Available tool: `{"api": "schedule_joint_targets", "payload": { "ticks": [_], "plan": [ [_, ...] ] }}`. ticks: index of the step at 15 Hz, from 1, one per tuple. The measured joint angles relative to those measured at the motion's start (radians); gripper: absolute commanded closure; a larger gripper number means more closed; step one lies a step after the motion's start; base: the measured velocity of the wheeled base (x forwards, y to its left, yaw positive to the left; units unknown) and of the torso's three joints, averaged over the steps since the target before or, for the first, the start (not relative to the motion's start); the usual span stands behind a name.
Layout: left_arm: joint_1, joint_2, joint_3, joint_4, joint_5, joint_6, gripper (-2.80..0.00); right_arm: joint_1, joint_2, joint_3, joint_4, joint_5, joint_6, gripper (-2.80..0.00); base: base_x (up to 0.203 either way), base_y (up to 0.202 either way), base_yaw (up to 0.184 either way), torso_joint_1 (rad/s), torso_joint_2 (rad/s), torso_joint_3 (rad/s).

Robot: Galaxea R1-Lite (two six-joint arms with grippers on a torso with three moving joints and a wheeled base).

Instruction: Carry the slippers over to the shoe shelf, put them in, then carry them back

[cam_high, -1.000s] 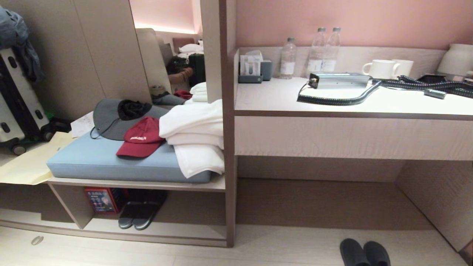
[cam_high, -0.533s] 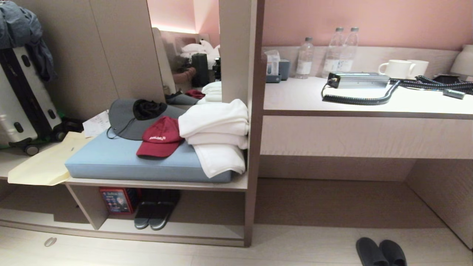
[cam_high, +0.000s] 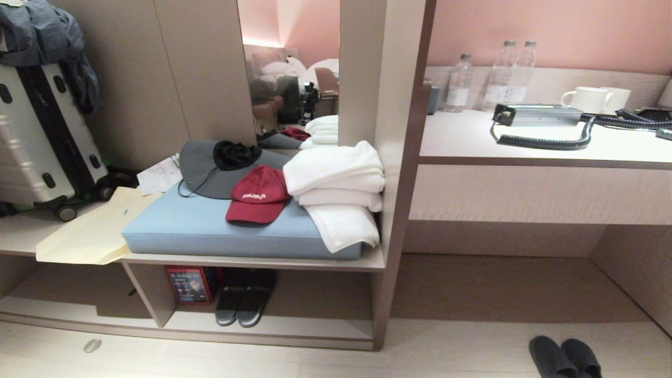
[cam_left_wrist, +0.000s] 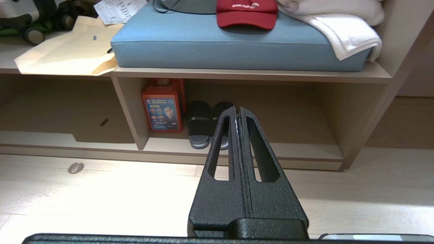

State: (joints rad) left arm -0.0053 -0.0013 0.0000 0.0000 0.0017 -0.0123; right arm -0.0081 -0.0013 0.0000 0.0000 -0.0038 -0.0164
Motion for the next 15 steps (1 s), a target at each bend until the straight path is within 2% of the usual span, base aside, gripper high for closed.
{"api": "schedule_joint_targets", "payload": {
  "ticks": [5,15],
  "plan": [
    [0.001,0.0,0.0,0.0,0.0,-0.004,0.0,0.0,0.0,0.0,0.0,0.0,0.001,0.0,-0.015,0.0,0.001,0.001,0.0,0.0],
    [0.001,0.0,0.0,0.0,-0.001,-0.003,0.0,0.001,0.0,0.0,-0.002,0.002,0.0,0.0,-0.192,0.0,0.002,0.003,0.0,0.002]
  ]
}}
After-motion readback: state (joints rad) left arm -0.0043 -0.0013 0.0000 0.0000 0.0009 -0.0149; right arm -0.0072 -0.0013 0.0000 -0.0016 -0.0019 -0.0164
